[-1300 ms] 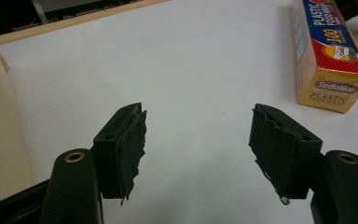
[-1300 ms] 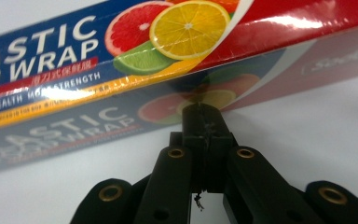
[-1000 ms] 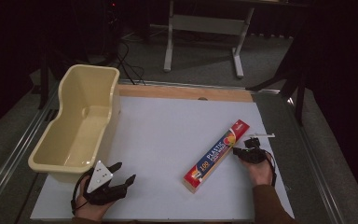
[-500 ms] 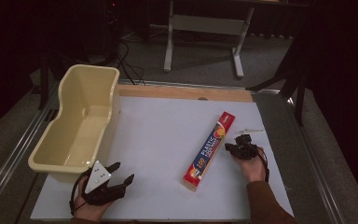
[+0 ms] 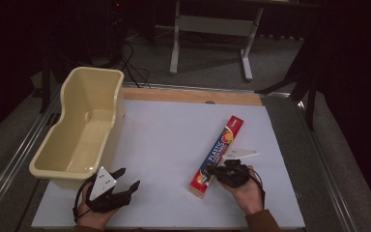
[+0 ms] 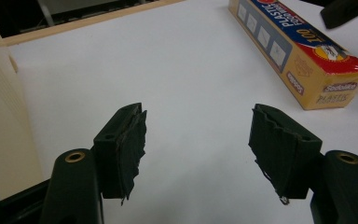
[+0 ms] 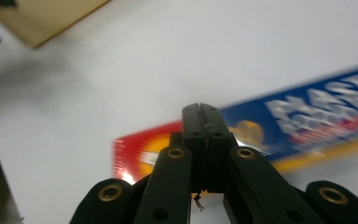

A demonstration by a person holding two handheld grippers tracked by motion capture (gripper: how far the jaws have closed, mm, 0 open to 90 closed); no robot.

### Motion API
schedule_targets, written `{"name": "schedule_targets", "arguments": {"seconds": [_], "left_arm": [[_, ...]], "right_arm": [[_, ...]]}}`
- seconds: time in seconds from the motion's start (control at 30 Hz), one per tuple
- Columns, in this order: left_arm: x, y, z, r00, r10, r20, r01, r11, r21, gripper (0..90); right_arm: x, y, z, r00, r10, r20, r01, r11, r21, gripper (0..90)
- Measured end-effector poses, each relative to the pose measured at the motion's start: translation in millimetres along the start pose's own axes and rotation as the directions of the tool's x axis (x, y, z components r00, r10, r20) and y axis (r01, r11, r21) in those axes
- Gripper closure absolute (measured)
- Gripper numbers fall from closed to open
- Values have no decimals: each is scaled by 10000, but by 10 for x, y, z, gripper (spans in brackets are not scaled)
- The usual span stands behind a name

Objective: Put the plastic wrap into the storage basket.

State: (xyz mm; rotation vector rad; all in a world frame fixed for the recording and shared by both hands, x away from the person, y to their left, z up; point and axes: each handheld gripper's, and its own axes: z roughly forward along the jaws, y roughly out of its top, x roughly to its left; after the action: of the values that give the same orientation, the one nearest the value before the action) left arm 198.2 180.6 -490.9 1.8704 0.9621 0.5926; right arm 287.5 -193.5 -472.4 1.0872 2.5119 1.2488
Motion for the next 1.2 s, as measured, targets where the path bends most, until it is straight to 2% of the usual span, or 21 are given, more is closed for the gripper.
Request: {"name": "schedule_targets", "arguments": {"seconds": [0.13,0.27,0.33,0.47,0.5,0.57,0.73,0.87,1.0,1.03,1.2], "left_arm": [[3,0,-3,10000,-2,-13,2,10000,-6,355],[2,1,-4,10000,16,1,-16,10000,3,355],[2,1,-5,10000,16,12,-16,10000,4,356],[1,1,-13,10000,21,10,-21,10000,-21,356],[2,0,-12,10000,6,21,-6,10000,-24,357],[2,-1,-11,10000,-5,25,5,10000,-15,357],[0,0,-22,10000,17,20,-17,10000,-47,358],[5,-5,-28,10000,-1,4,1,10000,-59,358],[4,-8,-30,10000,1,-14,-1,10000,-63,358],[4,-8,-30,10000,1,-14,-1,10000,-63,358],[-5,-8,-15,10000,4,-24,-4,10000,-39,358]], "right_arm": [[216,57,246,9965,-831,-46,832,9950,549,900],[378,102,456,9880,-1542,41,1529,9823,1078,900],[416,120,521,9847,-1740,97,1714,9770,1267,900],[423,122,620,9843,-1742,288,1666,9705,1742,900],[416,122,619,9863,-1637,228,1573,9723,1731,900],[417,136,611,9872,-1577,230,1508,9710,1853,900],[449,157,588,9783,-2036,384,1885,9516,2428,900],[427,89,470,9780,-2065,307,1899,9410,2801,900],[357,-49,268,9822,-1839,380,1646,9404,2977,900],[357,-49,268,9822,-1839,380,1646,9404,2977,900],[179,-295,-92,9873,-1347,844,1020,9442,3131,900]]}}
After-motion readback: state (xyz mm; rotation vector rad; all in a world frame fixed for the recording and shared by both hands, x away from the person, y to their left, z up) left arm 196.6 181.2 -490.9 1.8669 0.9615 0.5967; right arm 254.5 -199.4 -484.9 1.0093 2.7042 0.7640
